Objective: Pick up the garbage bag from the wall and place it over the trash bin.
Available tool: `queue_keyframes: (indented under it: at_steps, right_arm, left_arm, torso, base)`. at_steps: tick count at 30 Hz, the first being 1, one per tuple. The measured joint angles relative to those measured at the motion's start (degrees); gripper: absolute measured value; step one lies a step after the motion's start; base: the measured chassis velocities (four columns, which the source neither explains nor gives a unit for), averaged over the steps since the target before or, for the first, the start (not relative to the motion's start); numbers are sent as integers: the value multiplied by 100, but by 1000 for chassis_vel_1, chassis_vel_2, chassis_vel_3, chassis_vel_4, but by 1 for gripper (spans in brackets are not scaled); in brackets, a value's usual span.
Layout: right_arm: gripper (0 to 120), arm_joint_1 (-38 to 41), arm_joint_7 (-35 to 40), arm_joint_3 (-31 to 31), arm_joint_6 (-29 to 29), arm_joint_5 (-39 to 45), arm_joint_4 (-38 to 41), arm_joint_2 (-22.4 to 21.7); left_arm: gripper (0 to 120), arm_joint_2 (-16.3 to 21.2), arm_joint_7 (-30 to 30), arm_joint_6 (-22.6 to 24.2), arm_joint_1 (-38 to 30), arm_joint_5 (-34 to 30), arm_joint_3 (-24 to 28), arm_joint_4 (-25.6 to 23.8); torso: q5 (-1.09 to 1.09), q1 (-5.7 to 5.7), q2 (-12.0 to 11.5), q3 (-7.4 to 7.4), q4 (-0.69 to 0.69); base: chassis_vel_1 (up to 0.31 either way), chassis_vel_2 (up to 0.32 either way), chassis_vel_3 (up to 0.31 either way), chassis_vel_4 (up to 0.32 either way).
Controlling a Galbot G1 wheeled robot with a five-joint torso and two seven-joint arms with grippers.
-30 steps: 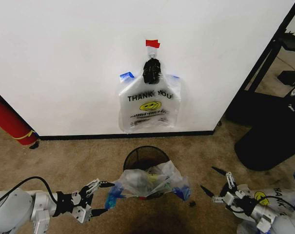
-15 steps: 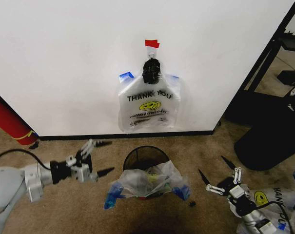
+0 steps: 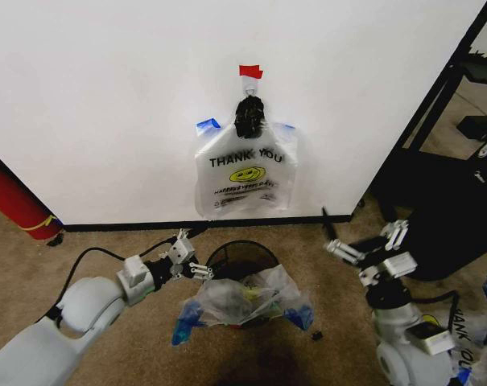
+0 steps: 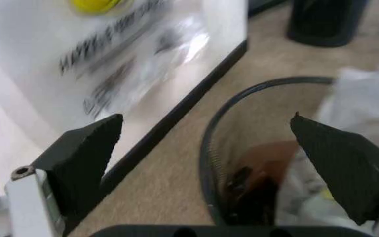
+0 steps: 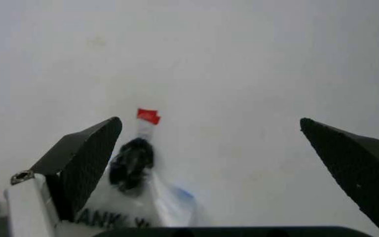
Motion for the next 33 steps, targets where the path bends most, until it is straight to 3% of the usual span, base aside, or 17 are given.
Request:
queue_keyframes:
  at_steps: [1,4,15,25,33]
  right_arm:
    - [100,0,0,0,0,0,0,0]
    - [100,-34,154,189,-34,-78,20,-83]
    - [100,-120,143,110,198,-504,-224,102]
    - [100,-222,118,101,328,-601,-249,82]
    - [100,-282,106,111,468,-603,-332,46]
  left_arm:
    - [100,0,0,0,0,0,0,0]
    - [100,-165,-731,421,-758,-170,892,452]
    - [94,-446,-771,1510,-2043,-769,1893,1101]
    - [59,-650,-411,2075,-2544,-840,2528,1470]
    - [29,-678,-932,2328,-2398,-1049,2435,1367]
  torso:
    - [0,0,0,0,0]
    - [2,0,0,0,-5]
    - [4,0,0,0,-2]
    - [1,0,0,0,-2]
    - [1,0,0,-1,-3]
  base:
    - [0,0,0,0]
    - [0,0,0,0]
    - [0,0,0,0]
    - [0,0,0,0]
    - [0,0,0,0]
